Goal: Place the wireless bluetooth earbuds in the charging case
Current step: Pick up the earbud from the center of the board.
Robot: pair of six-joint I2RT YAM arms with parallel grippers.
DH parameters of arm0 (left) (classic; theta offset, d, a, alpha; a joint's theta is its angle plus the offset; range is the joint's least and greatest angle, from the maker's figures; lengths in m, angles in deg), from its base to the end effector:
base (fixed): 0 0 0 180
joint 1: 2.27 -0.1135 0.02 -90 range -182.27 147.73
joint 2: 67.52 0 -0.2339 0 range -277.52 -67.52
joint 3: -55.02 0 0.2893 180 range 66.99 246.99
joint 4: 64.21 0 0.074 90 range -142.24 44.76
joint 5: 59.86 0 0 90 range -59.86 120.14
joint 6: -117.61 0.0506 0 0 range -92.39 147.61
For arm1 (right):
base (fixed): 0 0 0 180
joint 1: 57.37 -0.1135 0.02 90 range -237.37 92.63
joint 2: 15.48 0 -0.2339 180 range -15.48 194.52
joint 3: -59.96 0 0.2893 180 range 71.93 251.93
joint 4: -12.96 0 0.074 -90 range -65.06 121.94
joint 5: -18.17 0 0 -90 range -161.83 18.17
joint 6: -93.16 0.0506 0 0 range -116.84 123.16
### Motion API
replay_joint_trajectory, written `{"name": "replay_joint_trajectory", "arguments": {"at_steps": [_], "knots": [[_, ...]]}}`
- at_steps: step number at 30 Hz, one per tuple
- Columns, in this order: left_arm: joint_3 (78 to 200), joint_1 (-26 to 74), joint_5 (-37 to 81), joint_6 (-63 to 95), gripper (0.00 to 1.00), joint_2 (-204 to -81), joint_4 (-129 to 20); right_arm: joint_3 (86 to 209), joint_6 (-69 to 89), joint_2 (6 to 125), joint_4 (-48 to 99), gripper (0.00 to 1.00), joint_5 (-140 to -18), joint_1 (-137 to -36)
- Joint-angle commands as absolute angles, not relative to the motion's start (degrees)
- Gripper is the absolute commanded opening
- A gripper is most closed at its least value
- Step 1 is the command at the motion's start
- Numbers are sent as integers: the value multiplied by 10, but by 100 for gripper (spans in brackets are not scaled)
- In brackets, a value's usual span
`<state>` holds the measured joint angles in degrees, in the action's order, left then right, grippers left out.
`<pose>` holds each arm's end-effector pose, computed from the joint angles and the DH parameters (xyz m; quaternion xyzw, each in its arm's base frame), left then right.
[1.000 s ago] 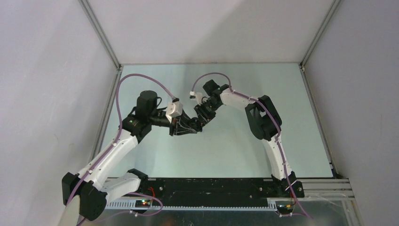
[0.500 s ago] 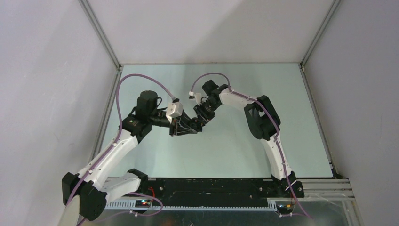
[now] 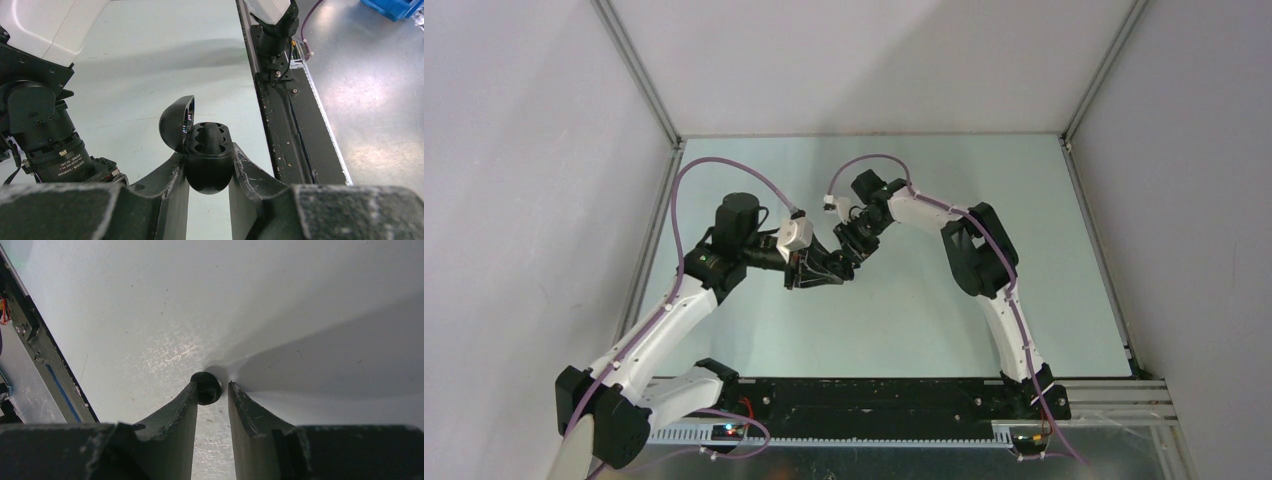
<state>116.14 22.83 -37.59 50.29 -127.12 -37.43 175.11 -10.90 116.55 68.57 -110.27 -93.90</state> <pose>0.2293 -0.1591 0.2832 0.5568 0.5204 -0.4799 0.4345 0.3731 0.3155 0.0949 -0.4441 0.8224 0.3471 0.0776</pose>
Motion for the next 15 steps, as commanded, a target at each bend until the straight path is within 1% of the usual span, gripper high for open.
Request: {"name": "replay_joint_trajectory", "arguments": {"at_steps": [1,8,15], "knots": [[1161,233,-381,522,0,-1268,-370,1764,-120,1190,701,34,-1093,-946],[1163,235,-379,526,0,-1267,-365,1766,-125,1194,707,33,-1093,-948],[1164,236,-379,531,0,-1266,-360,1766,-128,1197,713,28,-1100,-949]]}}
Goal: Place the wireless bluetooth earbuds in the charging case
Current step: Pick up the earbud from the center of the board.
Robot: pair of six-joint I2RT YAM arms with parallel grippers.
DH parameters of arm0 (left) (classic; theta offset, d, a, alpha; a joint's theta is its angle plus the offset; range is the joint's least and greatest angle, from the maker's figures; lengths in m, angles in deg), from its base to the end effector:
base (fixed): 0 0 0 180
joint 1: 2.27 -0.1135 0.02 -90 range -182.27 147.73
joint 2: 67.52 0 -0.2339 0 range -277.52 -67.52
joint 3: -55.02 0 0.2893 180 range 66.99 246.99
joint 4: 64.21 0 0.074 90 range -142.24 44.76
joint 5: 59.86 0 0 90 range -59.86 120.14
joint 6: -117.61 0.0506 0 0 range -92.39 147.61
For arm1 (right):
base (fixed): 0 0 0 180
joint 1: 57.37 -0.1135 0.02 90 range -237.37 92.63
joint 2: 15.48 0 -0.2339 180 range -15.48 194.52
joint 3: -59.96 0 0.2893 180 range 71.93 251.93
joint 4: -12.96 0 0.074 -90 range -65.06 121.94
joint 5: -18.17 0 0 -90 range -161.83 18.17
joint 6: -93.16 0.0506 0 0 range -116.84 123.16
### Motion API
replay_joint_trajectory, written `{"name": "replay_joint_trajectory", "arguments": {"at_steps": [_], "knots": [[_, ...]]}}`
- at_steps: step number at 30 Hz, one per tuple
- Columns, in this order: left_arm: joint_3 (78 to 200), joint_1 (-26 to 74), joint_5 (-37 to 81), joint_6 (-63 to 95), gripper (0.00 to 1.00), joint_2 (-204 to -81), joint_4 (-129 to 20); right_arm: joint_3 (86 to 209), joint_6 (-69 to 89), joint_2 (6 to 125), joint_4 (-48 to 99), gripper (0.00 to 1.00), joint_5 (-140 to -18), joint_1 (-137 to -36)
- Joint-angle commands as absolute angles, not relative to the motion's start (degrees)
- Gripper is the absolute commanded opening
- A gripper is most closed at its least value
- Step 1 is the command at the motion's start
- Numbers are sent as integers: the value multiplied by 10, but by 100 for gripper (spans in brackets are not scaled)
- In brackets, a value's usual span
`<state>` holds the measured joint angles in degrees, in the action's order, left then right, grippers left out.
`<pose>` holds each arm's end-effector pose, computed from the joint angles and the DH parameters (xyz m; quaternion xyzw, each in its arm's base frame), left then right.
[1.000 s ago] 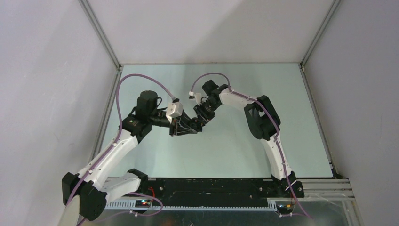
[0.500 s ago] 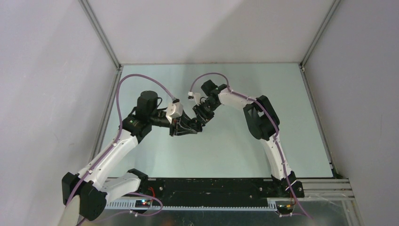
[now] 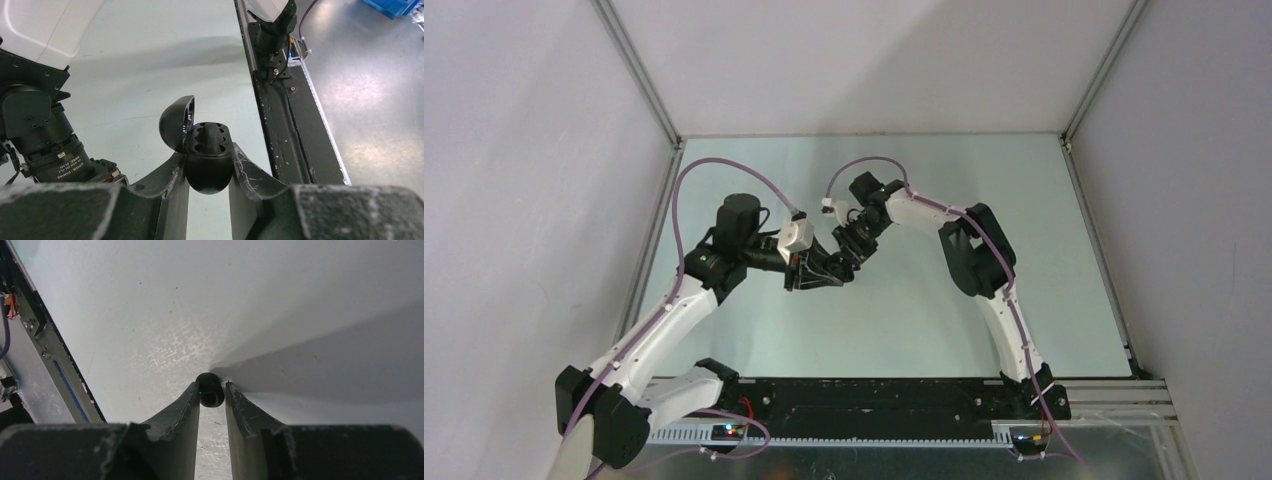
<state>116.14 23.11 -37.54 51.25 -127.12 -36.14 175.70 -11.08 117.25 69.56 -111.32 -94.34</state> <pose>0.2277 -0.1598 0.2812 0.5595 0.5213 -0.4802 0.4295 0.3700 0.3188 0.0923 -0.4461 0.8192 0.3543 0.0658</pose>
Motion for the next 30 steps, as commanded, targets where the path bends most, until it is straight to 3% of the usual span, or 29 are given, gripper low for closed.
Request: {"name": "replay_joint_trajectory", "arguments": {"at_steps": [1,11,20,30], "knots": [[1164,236,-379,531,0,-1266,-360,1766,-128,1198,715,28,-1102,-950],[1163,237,-378,536,0,-1266,-356,1767,-140,1189,727,20,-1135,-943],[1165,240,-375,537,0,-1270,-355,1761,-149,1155,735,23,-1197,-912],[1164,242,-371,537,0,-1272,-357,1764,-157,1137,743,18,-1208,-909]]}}
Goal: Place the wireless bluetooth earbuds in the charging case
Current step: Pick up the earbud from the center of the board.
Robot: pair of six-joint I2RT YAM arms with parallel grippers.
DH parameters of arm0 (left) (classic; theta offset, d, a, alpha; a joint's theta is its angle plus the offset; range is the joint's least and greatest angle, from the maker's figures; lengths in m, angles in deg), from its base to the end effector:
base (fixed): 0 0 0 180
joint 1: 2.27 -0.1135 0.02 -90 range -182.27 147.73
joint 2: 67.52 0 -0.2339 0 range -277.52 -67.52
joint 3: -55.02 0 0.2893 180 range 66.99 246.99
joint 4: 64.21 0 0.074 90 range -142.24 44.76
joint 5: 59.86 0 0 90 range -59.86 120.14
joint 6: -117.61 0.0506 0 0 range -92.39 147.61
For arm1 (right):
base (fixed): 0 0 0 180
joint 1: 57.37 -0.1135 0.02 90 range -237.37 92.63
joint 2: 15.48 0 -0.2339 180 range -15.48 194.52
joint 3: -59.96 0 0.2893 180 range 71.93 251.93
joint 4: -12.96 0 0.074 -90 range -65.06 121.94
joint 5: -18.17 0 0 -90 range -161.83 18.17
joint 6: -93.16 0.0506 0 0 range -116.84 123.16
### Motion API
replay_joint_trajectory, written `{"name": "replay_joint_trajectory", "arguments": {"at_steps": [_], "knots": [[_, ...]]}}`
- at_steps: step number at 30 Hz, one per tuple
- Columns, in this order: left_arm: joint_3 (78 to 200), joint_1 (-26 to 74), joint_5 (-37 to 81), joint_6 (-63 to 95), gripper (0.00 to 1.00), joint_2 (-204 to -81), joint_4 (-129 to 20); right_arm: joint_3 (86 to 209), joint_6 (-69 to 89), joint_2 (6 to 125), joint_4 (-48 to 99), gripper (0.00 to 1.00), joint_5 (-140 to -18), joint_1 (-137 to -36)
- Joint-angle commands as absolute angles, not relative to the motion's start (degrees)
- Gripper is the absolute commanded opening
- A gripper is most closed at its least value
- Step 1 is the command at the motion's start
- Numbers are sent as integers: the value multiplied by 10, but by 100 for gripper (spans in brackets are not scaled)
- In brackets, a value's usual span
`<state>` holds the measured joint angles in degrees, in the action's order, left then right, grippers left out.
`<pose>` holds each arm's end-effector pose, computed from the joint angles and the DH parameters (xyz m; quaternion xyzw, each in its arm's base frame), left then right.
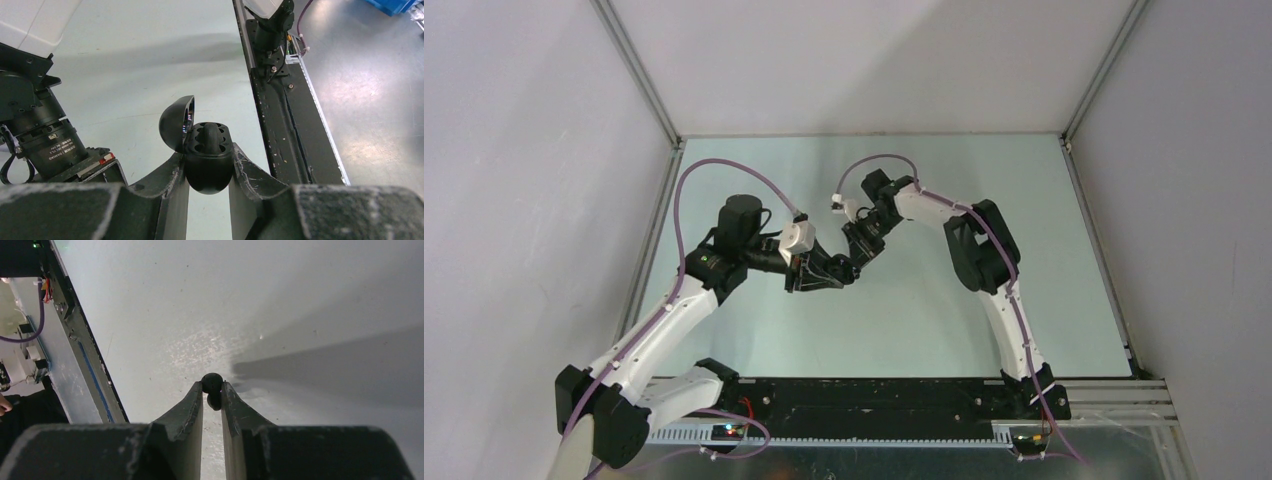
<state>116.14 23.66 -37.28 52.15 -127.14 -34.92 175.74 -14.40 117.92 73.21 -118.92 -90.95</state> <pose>0.2256 -0.1616 0.2793 0.5630 0.5220 -0.4804 0.4239 0.3788 0.2959 0.0898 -0.4315 0.8041 0.4069 0.0406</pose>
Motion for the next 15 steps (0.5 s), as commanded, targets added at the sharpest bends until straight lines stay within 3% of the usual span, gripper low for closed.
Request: {"name": "replay_joint_trajectory", "arguments": {"at_steps": [1,15], "knots": [[1162,242,-370,535,0,-1272,-359,1764,-157,1122,744,18,-1207,-904],[1128,245,-377,381,0,-1302,-530,1668,-158,772,660,15,-1108,-831]]}}
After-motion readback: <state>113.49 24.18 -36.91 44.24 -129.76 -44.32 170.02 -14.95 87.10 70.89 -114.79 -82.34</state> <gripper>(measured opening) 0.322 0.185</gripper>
